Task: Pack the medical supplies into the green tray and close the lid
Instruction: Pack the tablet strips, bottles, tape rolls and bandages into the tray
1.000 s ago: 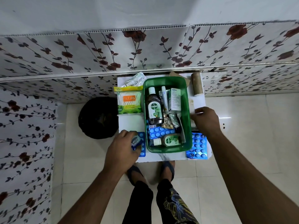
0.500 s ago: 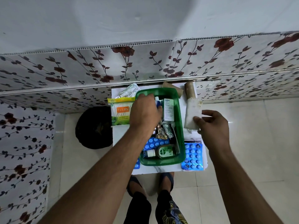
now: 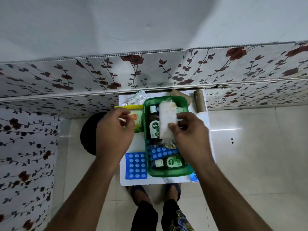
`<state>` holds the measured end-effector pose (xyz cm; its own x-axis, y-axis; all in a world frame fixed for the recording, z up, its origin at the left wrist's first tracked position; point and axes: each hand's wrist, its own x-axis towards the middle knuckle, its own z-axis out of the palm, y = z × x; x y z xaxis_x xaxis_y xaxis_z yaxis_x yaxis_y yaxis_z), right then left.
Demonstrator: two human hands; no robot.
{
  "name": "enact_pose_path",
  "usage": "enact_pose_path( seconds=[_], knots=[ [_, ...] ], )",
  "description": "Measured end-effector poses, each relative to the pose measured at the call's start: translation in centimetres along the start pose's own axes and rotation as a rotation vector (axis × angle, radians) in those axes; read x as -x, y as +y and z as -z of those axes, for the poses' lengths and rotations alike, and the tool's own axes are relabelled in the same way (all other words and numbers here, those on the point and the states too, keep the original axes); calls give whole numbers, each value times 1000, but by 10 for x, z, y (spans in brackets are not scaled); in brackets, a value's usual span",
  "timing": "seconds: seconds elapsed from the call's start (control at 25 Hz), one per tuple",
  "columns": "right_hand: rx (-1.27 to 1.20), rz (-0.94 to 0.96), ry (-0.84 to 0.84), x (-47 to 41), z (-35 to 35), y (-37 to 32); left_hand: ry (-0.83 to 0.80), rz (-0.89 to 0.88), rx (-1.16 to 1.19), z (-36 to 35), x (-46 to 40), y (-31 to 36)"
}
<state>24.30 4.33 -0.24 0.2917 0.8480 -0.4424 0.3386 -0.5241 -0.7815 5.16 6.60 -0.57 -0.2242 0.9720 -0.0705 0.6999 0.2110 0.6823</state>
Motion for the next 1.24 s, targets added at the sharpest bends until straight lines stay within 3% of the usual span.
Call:
enact_pose_path(
  seconds=[0.2, 0.44, 0.6, 0.88, 1.04, 1.24],
  knots=[
    [250, -45, -100, -36, -52, 0, -44, 91, -73, 9, 18, -57],
    [586, 107, -59, -42, -70, 10, -120, 105, -119, 3, 30, -82],
    [617, 199, -65, -35, -61, 6, -201, 108, -52, 3, 34, -87],
    [237, 134, 443, -33, 36, 23, -394, 327, -253, -13, 70, -99],
    [425, -1, 353, -84, 42, 44, -365, 348, -282, -33, 86, -100],
    [550, 24, 212, -116, 25, 56, -320, 329, -199, -43, 87, -101]
  ],
)
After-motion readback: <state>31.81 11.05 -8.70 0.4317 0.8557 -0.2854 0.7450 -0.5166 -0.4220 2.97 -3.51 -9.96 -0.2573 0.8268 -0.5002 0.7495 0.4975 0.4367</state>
